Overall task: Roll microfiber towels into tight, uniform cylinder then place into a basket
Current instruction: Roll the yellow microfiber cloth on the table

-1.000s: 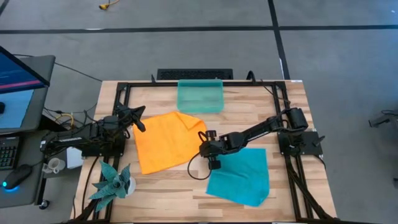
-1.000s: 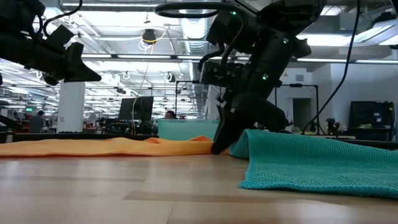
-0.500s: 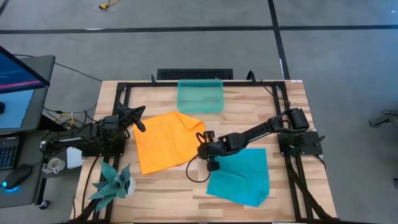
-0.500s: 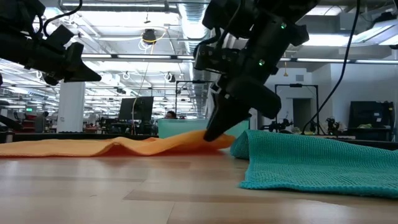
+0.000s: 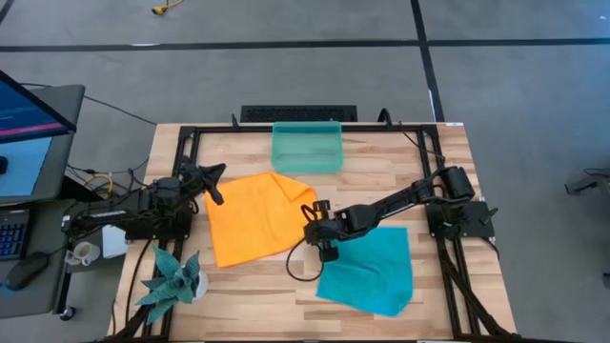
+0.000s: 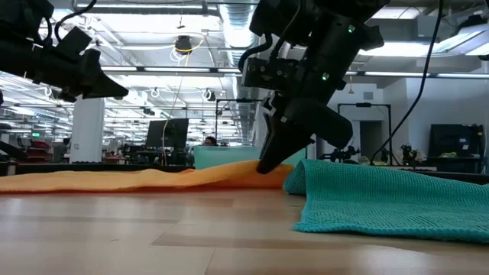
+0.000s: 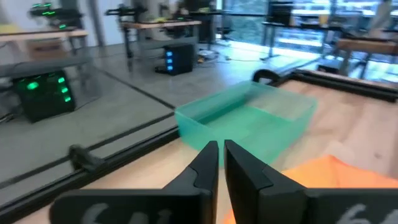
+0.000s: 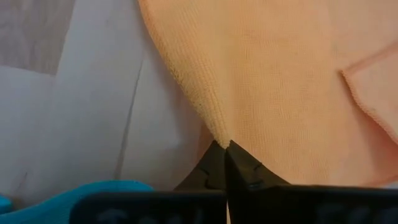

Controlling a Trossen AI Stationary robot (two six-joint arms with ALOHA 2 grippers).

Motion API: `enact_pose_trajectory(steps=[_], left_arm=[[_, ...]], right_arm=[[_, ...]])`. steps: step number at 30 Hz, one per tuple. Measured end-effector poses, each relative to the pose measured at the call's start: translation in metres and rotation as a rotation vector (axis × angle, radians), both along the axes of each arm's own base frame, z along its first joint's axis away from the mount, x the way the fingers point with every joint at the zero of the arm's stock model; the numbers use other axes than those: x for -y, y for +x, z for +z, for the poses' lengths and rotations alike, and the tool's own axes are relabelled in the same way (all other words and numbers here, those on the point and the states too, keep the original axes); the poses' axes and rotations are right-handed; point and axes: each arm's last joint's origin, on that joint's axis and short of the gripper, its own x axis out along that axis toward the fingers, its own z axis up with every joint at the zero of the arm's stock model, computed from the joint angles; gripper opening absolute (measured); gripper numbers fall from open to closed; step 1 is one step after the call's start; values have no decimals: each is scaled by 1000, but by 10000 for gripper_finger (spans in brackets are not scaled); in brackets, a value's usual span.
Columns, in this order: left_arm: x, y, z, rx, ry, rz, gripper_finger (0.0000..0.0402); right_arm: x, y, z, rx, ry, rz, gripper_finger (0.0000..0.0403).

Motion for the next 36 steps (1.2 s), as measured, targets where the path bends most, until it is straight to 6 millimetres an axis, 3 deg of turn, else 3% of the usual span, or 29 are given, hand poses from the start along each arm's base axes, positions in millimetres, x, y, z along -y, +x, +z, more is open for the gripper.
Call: enact_pose_trajectory(steps=[8,12,16,22,32,36], left_arm=[[2,2,0,110,-139,-93,121],[3,3,1,137,-157,-118,146],[6,5,13,235,-131,-236,154],[13,4,39,398,65,-509,154],[12,5,41,371,113,-488,155],[11,5,59,302,145,-434,155]], right_arm=[[8,1,0,-2,-4,-13,18],[11,1,0,-9,-3,-25,10],[7,-1,-1,-26,-7,-17,6],[3,-2,-1,-26,-7,-7,16],[12,5,8,-26,-11,-29,15],[10,6,11,-15,-9,-25,16]])
